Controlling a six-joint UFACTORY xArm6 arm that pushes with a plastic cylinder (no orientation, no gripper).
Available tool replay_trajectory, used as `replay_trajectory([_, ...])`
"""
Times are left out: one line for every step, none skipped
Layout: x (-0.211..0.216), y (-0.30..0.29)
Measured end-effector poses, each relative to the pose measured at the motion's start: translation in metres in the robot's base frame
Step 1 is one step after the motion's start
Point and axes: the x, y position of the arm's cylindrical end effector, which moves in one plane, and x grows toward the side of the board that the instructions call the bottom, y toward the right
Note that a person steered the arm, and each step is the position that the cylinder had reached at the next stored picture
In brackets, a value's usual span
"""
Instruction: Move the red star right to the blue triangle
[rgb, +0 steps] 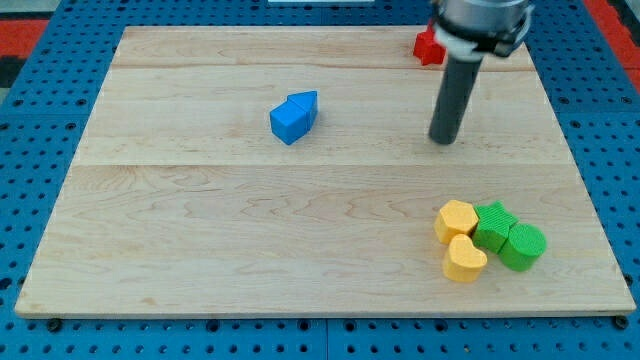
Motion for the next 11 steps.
replay_trajectory([-0.086,0.042])
replay_trajectory([-0.168,0.093])
replay_trajectory([-0.192,0.086])
replay_trajectory([-0.191,0.04])
replay_trajectory([-0.178,0.02])
replay_trajectory([-0.153,-0.004])
replay_trajectory([-0.12,-0.021])
replay_trajectory([-0.095,-0.06])
replay_trajectory([-0.089,-0.115])
replay_trajectory([-0.067,-0.151])
replay_trajectory([-0.069,-0.157])
